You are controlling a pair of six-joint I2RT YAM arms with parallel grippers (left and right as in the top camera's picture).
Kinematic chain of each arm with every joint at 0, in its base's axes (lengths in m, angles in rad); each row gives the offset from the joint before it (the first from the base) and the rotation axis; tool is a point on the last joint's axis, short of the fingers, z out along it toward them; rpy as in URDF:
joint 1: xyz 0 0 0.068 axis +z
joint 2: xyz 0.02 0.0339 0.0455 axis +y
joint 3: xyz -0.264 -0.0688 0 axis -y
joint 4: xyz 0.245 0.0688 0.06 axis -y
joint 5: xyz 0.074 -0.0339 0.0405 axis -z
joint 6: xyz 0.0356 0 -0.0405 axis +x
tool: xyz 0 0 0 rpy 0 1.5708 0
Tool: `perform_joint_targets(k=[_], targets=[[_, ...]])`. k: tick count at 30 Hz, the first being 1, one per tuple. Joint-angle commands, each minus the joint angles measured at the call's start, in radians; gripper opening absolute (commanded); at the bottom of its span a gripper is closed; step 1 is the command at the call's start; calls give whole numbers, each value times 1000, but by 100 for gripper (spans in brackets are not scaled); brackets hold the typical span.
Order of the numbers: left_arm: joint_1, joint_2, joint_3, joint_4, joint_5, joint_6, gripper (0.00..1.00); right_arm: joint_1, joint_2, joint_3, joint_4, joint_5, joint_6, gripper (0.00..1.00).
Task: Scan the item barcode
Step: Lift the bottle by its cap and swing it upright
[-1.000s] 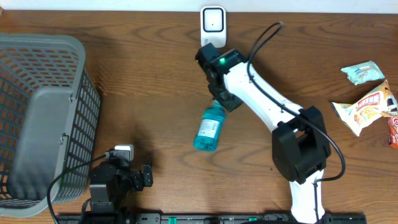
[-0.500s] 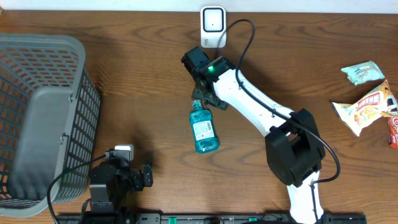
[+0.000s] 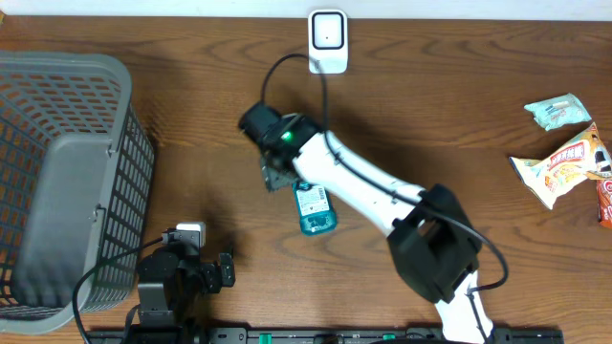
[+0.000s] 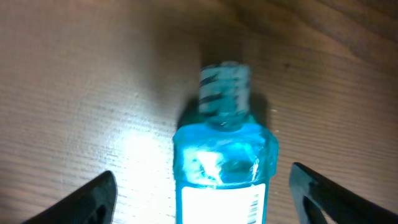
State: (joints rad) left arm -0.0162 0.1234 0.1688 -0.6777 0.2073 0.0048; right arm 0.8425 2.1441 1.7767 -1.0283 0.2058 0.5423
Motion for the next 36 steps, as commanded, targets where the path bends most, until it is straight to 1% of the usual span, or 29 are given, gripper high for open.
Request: perform_joint_targets(k=[1,5,11,13,15,16,18,20,21,23,24,27,30,34,36], targets=[[0,-2,-5,-11,1,10,98,71,55,-4,-7,196,-64,87],[0,-2,-5,-11,1,10,98,102,110,-4,-19,336,-19,84],[0,-2,-5,-12,1,10,98,94,166,-4,-17,394,-19,75],[0,-2,-5,-11,1,10,98,90,178,-4,-29,398,-19,74],[0,-2,-5,-11,1,10,98,88,194,-4,-66,385,-6,73],[0,-2,-5,-11,1,10,98,88,198,-4,-91,372,8,70],[0,-2,-5,-12,1,10,98,84,221,-5,-124,296,9,60],[0,-2,-5,-12,1,10,98,79,246,-5,-131,216,-13,35],[0,-2,-5,-11,1,10,98,77,254,-5,-132,195,-21,27],[0,-2,-5,-11,1,10,98,73,272,-5,-132,159,-20,13],[0,-2,-5,-12,1,10,98,72,277,-5,-132,141,-19,10],[0,-2,-5,-11,1,10,98,72,274,-4,-127,100,-16,8],[0,-2,-5,-11,1,10,98,69,268,10,-123,81,-27,2],[0,-2,-5,-11,1,10,98,51,268,24,-122,-6,-97,1],[0,-2,-5,-12,1,10,98,32,268,25,-127,-87,-157,1]])
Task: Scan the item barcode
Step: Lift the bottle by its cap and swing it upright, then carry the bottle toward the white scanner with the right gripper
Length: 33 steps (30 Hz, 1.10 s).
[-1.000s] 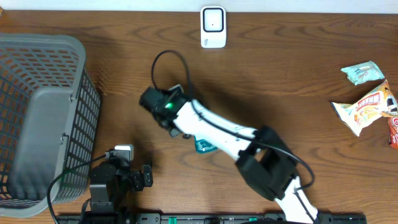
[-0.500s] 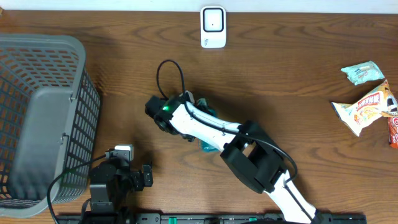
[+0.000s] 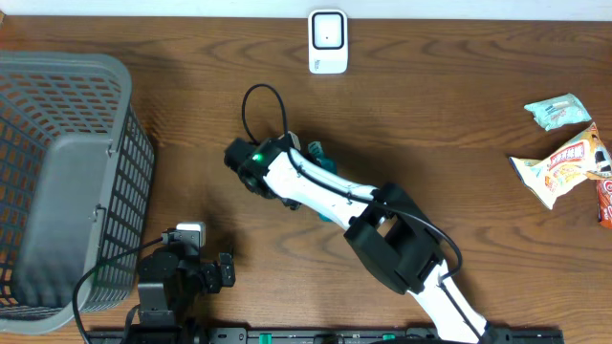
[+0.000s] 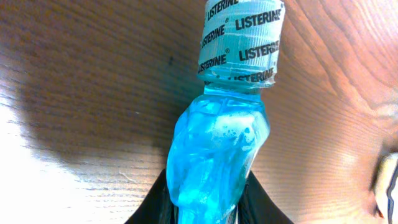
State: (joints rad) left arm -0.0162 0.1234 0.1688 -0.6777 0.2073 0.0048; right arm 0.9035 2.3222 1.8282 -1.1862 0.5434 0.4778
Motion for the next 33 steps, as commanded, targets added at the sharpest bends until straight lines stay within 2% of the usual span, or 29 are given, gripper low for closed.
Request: perform_joint_targets(k=[1,6,11,17,24,33], targets=[[0,-2,-5,-11,1,10,98,-35,90,-24,26,-457,-111,1],[0,-2,-5,-11,1,10,98,-88,53,-21,13,-681,-245,1],[0,-2,-5,-12,1,10,98,-157,24,-21,19,-669,-327,4],[0,-2,-5,-12,1,10,98,-235,29,-59,53,-653,-318,3],[0,-2,-5,-11,1,10,98,-236,31,-70,84,-605,-317,12],[0,-2,-5,-12,1,10,98,-232,31,-121,109,-438,-206,10]])
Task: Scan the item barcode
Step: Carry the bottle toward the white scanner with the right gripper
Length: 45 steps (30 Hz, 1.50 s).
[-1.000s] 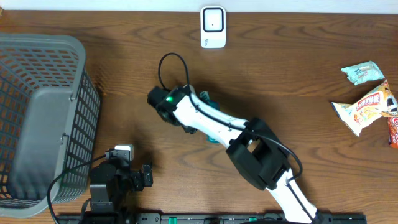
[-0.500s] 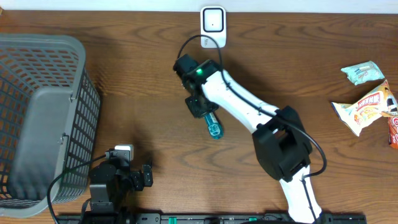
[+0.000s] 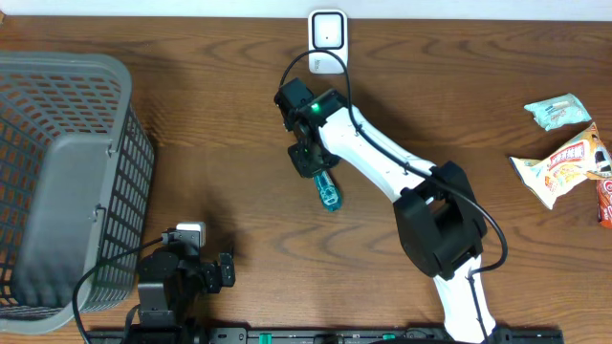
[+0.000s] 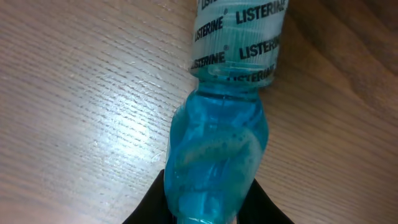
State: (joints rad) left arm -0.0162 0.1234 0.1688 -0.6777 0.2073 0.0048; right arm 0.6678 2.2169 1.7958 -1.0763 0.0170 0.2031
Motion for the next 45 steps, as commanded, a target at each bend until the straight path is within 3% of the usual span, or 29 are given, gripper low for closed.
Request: perform_joint_targets(k=[1,17,27,35,41,45], targets=[[0,-2,-5,-11,1,10,98,4,136,-89,-2,111,74,9],[0,-2,-5,-11,1,10,98,12,142,-164,89,244,98,2],[0,-2,-5,-11,1,10,98,28,137,-117,-50,743,199,1],[0,-2,-5,-11,1,10,98,63,137,-69,-154,1289,249,1],[0,-2,-5,-12,1,10,98,80,137,-69,-173,1567,248,1],[0,-2,-5,-12,1,10,98,82,137,-56,-170,1566,200,1]])
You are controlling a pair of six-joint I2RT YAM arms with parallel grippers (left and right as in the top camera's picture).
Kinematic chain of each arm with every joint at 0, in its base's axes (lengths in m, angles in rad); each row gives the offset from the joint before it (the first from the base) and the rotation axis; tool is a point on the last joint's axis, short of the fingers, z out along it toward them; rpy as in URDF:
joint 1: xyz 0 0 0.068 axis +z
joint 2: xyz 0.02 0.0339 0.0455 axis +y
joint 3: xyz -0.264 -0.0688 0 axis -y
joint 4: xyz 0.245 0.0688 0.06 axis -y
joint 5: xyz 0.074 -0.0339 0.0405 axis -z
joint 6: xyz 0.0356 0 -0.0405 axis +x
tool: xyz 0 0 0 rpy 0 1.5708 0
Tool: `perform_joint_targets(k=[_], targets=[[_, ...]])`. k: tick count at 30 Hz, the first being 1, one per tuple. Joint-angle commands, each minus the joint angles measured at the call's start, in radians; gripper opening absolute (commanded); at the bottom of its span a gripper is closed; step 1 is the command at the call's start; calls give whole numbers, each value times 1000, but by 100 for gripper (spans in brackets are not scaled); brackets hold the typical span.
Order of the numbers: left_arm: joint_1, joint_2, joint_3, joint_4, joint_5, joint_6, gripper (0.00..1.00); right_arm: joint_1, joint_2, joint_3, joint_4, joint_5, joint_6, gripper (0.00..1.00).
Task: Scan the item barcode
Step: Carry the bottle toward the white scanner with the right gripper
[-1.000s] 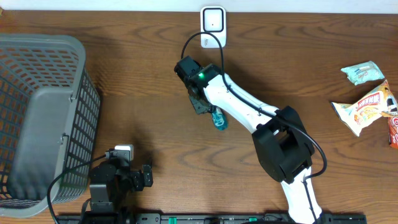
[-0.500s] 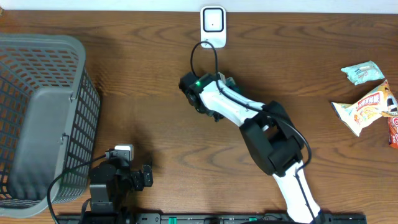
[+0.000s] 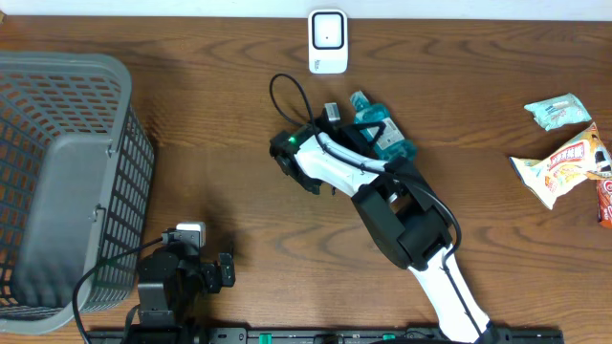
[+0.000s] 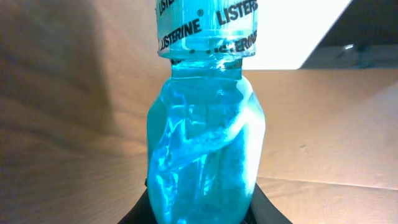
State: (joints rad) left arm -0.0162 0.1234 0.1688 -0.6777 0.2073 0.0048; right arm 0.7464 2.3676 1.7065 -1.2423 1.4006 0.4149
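Observation:
The blue Listerine mouthwash bottle [image 3: 382, 132] is held off the table by my right gripper [image 3: 390, 145], which is shut on its lower body. Its cap points up-left, toward the white barcode scanner [image 3: 327, 41] at the table's back edge. In the right wrist view the bottle [image 4: 202, 143] fills the middle, cap away from the camera. The dark fingers [image 4: 140, 208] press on both its sides around the right gripper's [image 4: 199, 208] centre. No barcode label shows in either view. My left gripper [image 3: 226, 270] rests low near the front left, too small to read.
A grey mesh basket [image 3: 115, 143] stands at the left. Snack packets [image 3: 564, 167] lie at the far right edge, with a pale green one [image 3: 559, 112] behind them. The right arm's black cable [image 3: 277, 91] loops over the table near the scanner.
The right wrist has turned and the bottle has moved from below the scanner to its lower right. Its cap, which pointed down at the table, now points toward the scanner.
My right gripper first stood open over the bottle, which lay on the table with its label up. It was then shut on the bottle near the table's middle, then held it cap down below the scanner. It now holds it right of the scanner.

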Motion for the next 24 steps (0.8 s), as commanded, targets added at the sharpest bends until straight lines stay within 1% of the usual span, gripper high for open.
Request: perform_joint_targets(k=[1,8,19,22,24], targets=[[0,-2,-5,-11,1,10,98,3,-14,34,-4,182,-11,1],[0,-2,-5,-12,1,10,98,14,-18,35,-8,182,-8,1],[0,-2,-5,-11,1,10,98,26,-72,35,-7,182,-10,1],[0,-2,-5,-11,1,10,98,40,-73,35,-7,182,-53,1],[0,-2,-5,-12,1,10,98,55,-73,35,-7,182,-56,1]])
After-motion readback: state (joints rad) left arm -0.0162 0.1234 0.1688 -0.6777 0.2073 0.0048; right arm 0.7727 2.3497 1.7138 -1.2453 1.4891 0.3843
